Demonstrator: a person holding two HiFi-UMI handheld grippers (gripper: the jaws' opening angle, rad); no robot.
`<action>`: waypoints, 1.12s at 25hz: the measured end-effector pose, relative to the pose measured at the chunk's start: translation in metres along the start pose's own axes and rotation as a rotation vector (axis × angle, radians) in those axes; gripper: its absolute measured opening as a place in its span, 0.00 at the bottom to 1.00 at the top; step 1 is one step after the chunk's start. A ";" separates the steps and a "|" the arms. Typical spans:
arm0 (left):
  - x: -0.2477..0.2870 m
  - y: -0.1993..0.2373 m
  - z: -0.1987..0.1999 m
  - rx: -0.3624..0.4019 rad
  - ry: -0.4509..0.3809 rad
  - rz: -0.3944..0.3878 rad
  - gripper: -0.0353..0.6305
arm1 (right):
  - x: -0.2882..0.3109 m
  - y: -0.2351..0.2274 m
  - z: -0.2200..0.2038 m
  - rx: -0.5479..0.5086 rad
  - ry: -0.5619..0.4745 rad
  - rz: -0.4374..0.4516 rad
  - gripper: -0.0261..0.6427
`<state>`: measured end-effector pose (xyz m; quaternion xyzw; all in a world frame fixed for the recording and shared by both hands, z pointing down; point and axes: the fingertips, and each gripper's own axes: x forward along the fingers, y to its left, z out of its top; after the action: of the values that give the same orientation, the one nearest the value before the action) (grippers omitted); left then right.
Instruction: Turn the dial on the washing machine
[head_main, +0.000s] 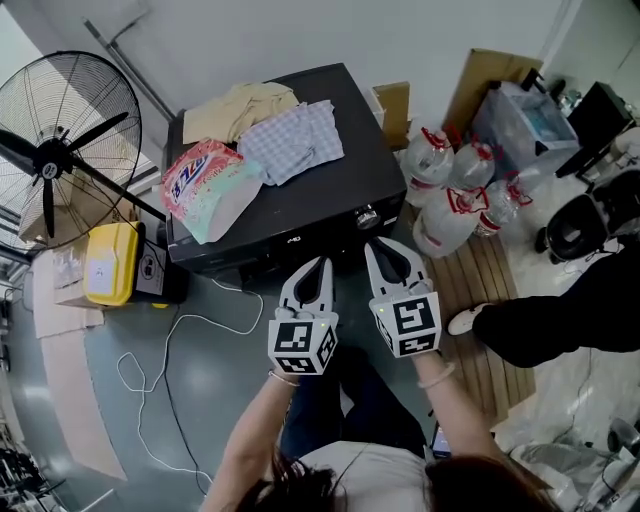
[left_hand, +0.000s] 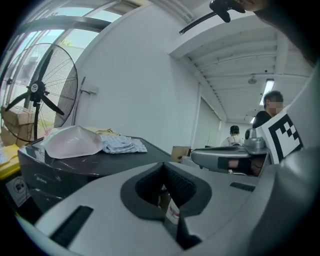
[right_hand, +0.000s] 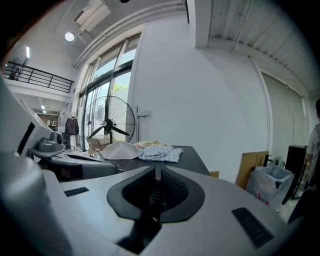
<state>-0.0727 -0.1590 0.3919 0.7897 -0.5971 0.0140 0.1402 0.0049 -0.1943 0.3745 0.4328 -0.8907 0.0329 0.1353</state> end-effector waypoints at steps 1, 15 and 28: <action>0.002 0.000 -0.002 0.007 0.004 -0.008 0.08 | 0.002 0.000 -0.003 -0.001 0.004 -0.002 0.11; 0.025 0.013 -0.037 0.003 0.046 -0.037 0.08 | 0.040 -0.019 -0.045 -0.010 0.065 -0.042 0.22; 0.044 0.024 -0.058 0.003 0.056 -0.048 0.08 | 0.069 -0.030 -0.081 0.013 0.123 -0.058 0.34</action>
<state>-0.0744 -0.1924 0.4607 0.8034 -0.5737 0.0336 0.1558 0.0049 -0.2520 0.4692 0.4566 -0.8675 0.0615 0.1877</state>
